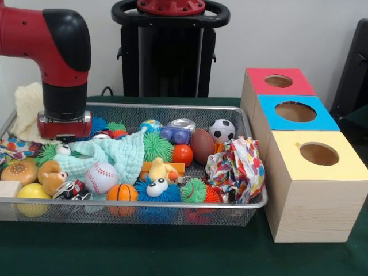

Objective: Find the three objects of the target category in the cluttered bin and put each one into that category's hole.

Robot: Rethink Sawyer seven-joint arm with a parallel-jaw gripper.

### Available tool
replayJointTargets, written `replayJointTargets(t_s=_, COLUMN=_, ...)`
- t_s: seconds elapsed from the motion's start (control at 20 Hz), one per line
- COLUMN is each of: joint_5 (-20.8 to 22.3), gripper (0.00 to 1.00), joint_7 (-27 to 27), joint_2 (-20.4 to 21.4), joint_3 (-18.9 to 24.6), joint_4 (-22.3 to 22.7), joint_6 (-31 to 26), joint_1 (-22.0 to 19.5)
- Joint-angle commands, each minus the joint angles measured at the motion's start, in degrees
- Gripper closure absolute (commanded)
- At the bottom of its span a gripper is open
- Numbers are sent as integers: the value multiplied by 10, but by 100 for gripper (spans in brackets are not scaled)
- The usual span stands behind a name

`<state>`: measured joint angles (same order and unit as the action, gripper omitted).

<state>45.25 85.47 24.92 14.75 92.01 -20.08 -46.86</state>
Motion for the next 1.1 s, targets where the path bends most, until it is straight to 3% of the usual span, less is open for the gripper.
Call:
replayJointTargets(t_s=0.05, joint_5=-30, gripper=100, joint_7=167, joint_2=-7, joint_3=-41, joint_4=27, joint_6=133, joint_1=8)
replayJointTargets(t_s=0.2, joint_5=-46, gripper=100, joint_7=135, joint_2=-5, joint_3=-19, joint_4=22, joint_6=106, joint_1=-10)
replayJointTargets(t_s=0.25, joint_5=-54, gripper=100, joint_7=117, joint_2=15, joint_3=-6, joint_4=39, joint_6=90, joint_1=-23)
replayJointTargets(t_s=0.5, joint_5=-165, gripper=100, joint_7=50, joint_2=202, joint_3=56, joint_4=165, joint_6=-42, joint_1=-79)
replayJointTargets(t_s=0.75, joint_5=-249, gripper=100, joint_7=25, joint_2=280, joint_3=56, joint_4=186, joint_6=-140, joint_1=-72)
replayJointTargets(t_s=0.95, joint_5=-258, gripper=100, joint_7=31, joint_2=298, joint_3=37, joint_4=197, joint_6=-143, joint_1=-47)
replayJointTargets(t_s=1.1, joint_5=-236, gripper=100, joint_7=78, joint_2=292, joint_3=8, joint_4=219, joint_6=-87, joint_1=-11)
